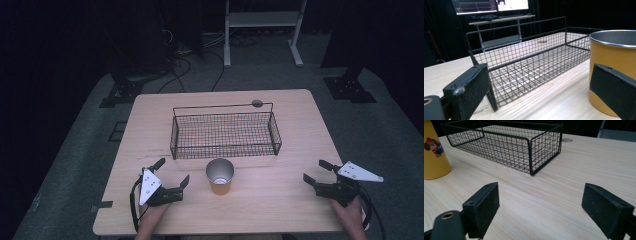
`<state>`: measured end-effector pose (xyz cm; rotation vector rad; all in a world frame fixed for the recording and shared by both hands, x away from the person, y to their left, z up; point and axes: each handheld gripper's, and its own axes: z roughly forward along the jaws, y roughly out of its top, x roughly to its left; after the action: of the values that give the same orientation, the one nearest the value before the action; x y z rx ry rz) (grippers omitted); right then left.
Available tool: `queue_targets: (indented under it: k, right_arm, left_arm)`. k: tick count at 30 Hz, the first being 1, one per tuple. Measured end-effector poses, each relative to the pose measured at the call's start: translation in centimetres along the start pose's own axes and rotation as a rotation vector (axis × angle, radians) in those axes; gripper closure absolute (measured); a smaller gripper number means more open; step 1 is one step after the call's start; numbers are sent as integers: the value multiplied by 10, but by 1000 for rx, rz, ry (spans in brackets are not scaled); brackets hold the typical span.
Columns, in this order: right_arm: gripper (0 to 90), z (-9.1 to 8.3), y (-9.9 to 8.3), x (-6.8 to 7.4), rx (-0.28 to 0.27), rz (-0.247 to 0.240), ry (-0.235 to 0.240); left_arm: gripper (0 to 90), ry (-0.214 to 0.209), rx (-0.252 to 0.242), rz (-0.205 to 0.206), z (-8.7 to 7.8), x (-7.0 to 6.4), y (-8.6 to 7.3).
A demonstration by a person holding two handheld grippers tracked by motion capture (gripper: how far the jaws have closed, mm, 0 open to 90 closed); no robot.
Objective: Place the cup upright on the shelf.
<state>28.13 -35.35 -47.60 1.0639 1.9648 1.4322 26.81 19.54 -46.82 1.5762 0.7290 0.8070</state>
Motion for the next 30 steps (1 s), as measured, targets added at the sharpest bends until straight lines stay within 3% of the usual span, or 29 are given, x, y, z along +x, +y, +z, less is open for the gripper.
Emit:
queue_targets:
  k: [21,30]
  right_arm:
    - [136,0,0,0,0,-2,0]
    - [135,0,0,0,1,-3,1]
  left_arm:
    - [6,-82,-8,19,2,-13,5]
    - [6,-142,4,34,6,-24,6]
